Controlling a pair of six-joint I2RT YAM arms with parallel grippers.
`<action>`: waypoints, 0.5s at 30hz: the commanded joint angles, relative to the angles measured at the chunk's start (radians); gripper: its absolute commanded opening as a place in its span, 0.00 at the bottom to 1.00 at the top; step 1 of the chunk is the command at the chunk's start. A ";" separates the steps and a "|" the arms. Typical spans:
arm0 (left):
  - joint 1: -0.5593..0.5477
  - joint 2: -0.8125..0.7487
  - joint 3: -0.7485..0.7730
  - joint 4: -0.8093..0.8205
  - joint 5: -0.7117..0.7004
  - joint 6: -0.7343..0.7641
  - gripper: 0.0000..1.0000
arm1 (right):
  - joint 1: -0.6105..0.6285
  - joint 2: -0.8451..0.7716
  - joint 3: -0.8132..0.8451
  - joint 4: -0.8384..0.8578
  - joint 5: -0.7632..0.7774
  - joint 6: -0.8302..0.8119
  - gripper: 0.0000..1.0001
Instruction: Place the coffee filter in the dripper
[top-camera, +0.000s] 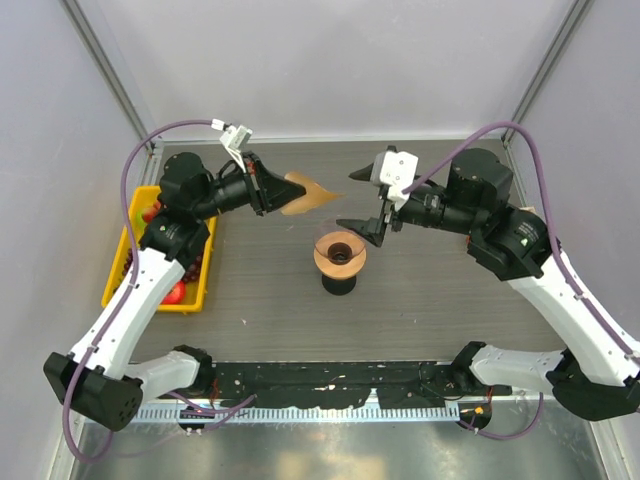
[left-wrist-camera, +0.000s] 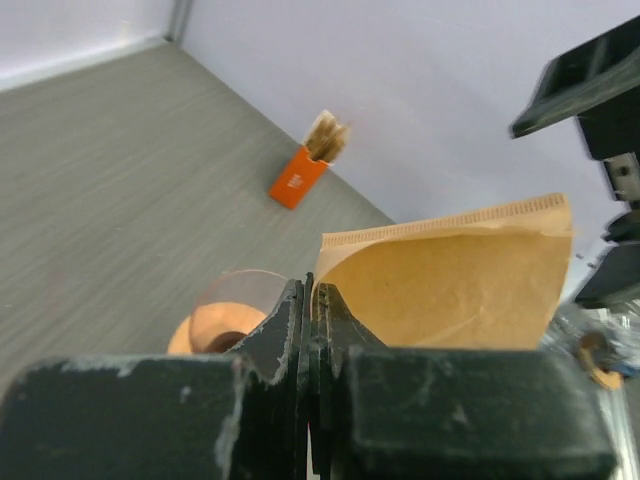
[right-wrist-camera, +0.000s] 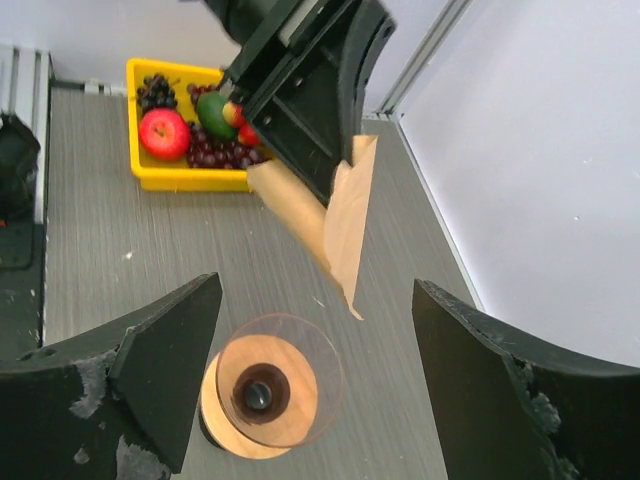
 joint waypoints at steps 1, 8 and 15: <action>-0.050 -0.034 0.074 -0.134 -0.204 0.235 0.00 | 0.005 0.018 0.110 0.064 0.048 0.197 0.84; -0.120 -0.031 0.132 -0.214 -0.396 0.364 0.00 | 0.003 0.102 0.181 0.067 0.079 0.289 0.80; -0.169 -0.016 0.172 -0.242 -0.484 0.376 0.00 | 0.049 0.182 0.223 -0.019 0.178 0.204 0.80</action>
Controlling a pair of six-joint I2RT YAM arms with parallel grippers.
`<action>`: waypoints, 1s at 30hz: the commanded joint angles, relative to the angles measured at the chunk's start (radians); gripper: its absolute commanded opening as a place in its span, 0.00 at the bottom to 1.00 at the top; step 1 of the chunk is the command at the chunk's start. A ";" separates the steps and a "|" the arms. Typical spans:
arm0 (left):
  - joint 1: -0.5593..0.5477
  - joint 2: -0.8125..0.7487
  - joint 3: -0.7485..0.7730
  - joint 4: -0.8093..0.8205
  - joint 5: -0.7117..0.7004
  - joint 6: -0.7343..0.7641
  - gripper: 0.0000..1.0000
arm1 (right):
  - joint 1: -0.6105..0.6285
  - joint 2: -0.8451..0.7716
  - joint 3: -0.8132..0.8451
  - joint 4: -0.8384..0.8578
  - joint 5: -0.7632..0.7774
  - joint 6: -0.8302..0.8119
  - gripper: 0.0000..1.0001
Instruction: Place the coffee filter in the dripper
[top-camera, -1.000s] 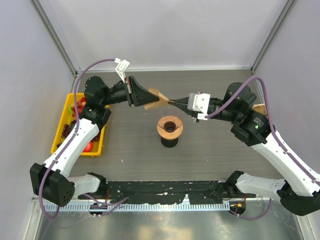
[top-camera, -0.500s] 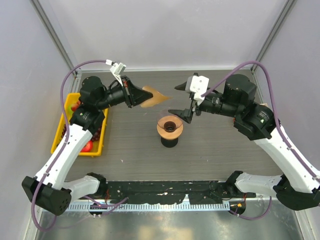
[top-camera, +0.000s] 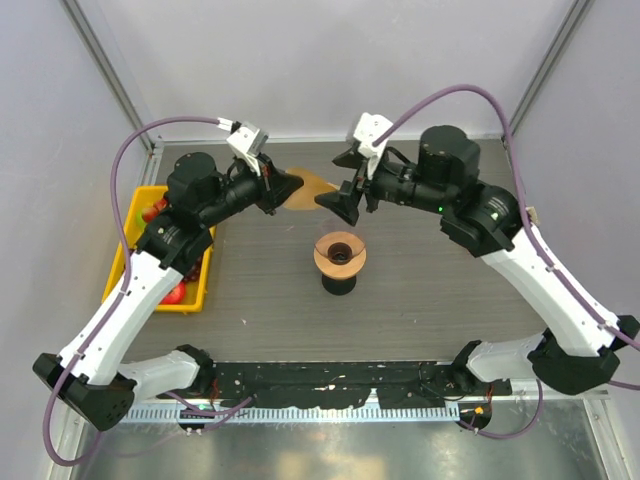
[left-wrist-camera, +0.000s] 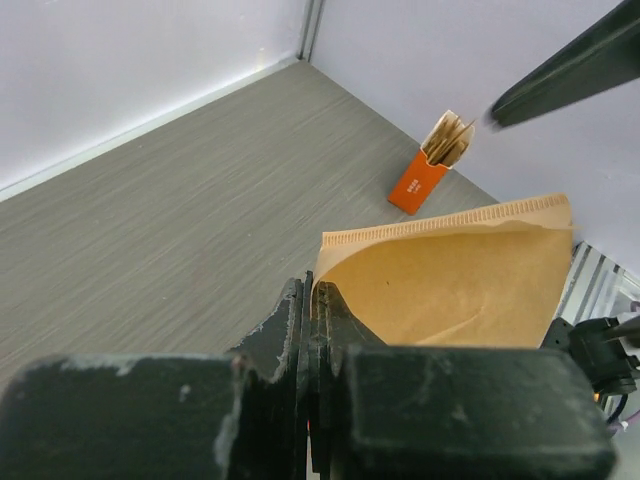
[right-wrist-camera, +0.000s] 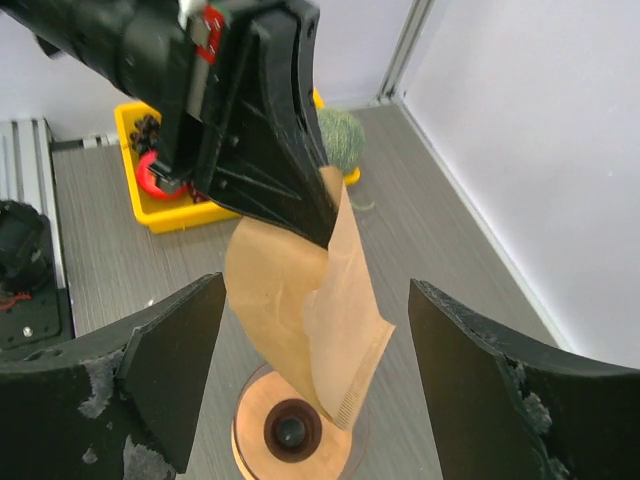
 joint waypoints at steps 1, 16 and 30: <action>-0.026 -0.005 0.051 -0.012 -0.091 0.045 0.00 | 0.044 0.038 0.060 -0.051 0.092 -0.057 0.80; -0.051 0.003 0.054 -0.036 -0.028 0.080 0.00 | 0.093 0.107 0.062 -0.013 0.303 -0.155 0.61; -0.069 -0.019 0.033 -0.064 -0.086 0.068 0.36 | 0.101 0.129 0.071 0.038 0.352 -0.159 0.05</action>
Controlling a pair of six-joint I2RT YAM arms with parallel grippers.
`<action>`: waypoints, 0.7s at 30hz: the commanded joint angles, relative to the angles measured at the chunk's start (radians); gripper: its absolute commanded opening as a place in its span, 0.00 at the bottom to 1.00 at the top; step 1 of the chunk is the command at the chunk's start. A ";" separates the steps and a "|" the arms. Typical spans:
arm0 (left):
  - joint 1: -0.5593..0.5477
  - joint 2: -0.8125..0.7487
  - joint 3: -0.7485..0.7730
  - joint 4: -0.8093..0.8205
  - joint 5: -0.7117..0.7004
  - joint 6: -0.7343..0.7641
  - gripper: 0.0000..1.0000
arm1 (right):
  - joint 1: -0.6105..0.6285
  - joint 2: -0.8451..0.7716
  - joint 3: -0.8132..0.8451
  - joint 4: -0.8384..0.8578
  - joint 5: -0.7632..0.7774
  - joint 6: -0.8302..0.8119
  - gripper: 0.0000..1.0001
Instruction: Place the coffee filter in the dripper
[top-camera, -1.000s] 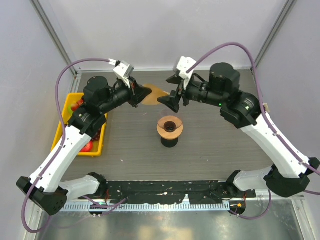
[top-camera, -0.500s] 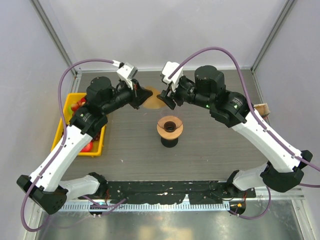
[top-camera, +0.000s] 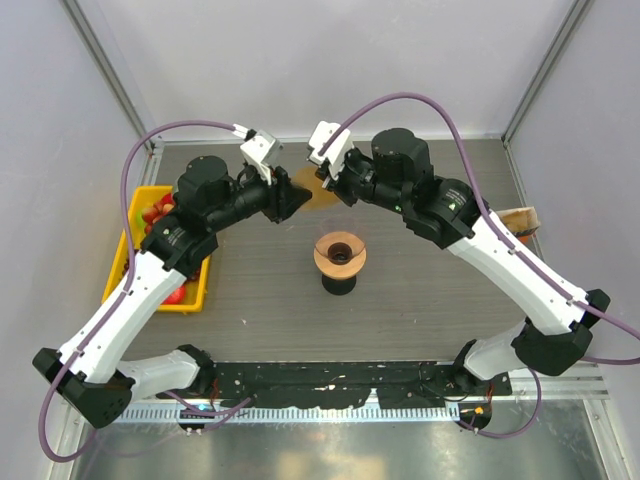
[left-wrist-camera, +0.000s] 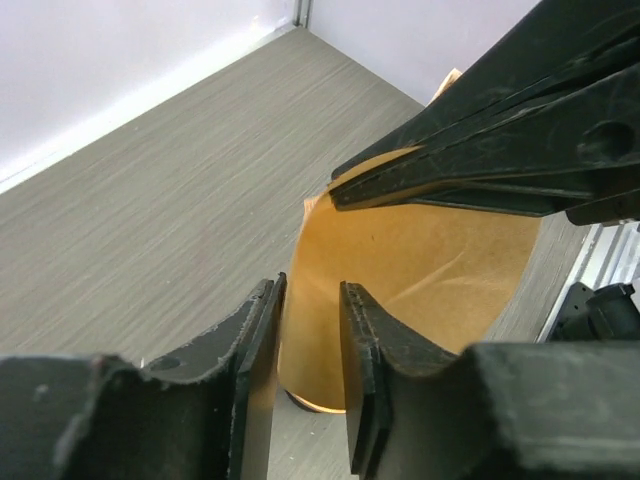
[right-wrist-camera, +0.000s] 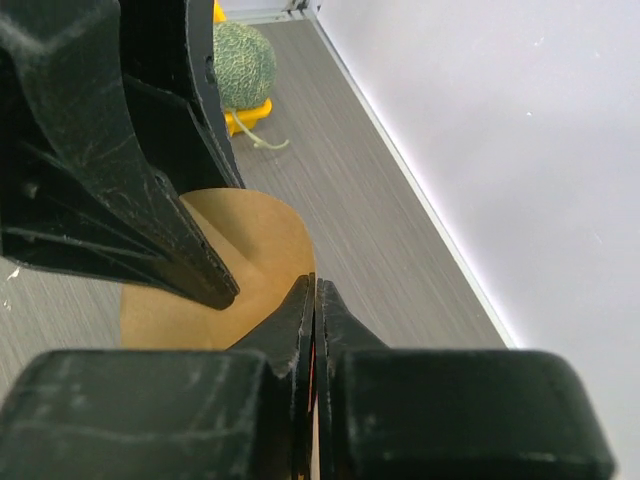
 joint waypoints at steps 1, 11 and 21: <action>0.003 -0.027 0.013 0.003 -0.046 -0.041 0.38 | 0.008 -0.040 0.021 0.112 0.031 0.011 0.05; 0.051 -0.021 -0.027 0.034 0.028 -0.171 0.21 | 0.016 -0.094 -0.044 0.207 0.100 0.032 0.05; 0.051 -0.024 -0.004 0.063 0.034 -0.176 0.41 | 0.037 -0.100 -0.071 0.196 0.052 0.006 0.05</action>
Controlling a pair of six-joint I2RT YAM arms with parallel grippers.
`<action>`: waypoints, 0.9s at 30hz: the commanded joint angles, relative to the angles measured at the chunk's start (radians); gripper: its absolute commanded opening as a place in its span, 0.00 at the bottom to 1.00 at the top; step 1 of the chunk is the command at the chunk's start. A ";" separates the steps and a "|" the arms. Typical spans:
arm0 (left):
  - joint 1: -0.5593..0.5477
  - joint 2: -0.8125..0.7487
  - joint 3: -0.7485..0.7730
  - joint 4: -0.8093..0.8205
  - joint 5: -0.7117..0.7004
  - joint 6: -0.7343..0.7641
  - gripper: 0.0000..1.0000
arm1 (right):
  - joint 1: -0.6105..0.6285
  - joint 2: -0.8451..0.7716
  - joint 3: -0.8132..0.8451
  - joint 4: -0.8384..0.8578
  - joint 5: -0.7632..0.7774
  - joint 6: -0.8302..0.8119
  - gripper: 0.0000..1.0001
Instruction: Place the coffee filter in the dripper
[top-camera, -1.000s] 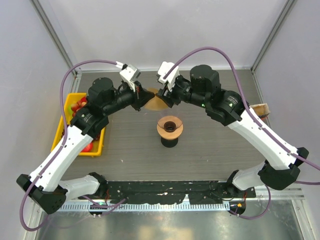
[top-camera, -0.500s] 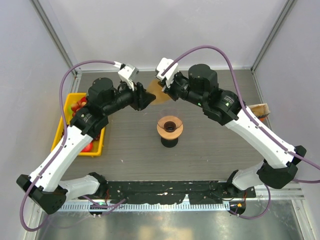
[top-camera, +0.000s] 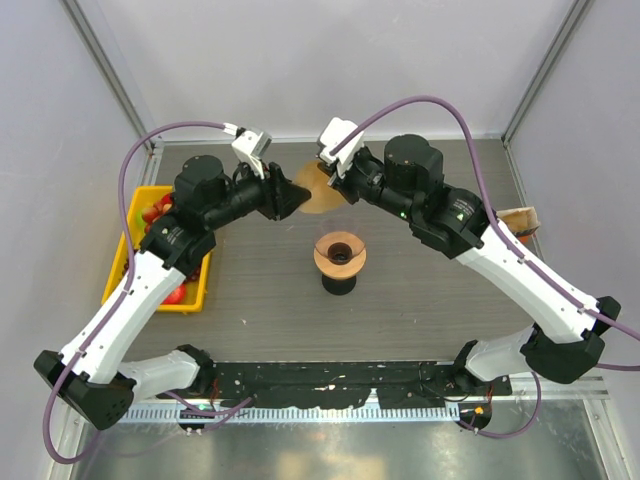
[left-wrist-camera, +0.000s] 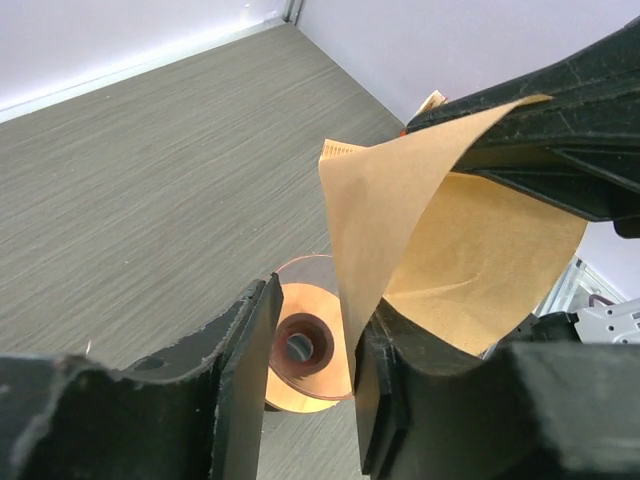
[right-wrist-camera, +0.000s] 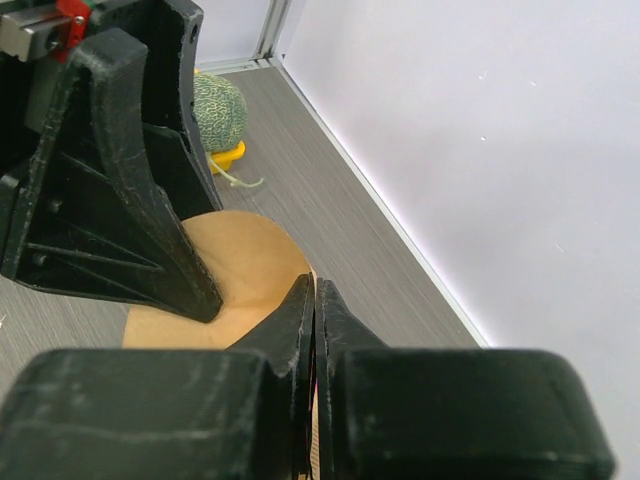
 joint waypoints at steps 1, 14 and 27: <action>0.004 -0.016 0.027 0.053 0.005 -0.008 0.43 | 0.022 -0.037 -0.007 0.055 -0.022 -0.015 0.05; -0.005 0.007 0.041 0.097 -0.095 -0.005 0.53 | 0.048 -0.005 0.020 0.043 -0.021 0.003 0.05; -0.019 -0.007 -0.015 0.182 -0.093 -0.082 0.46 | 0.052 0.013 0.020 0.069 0.087 0.043 0.05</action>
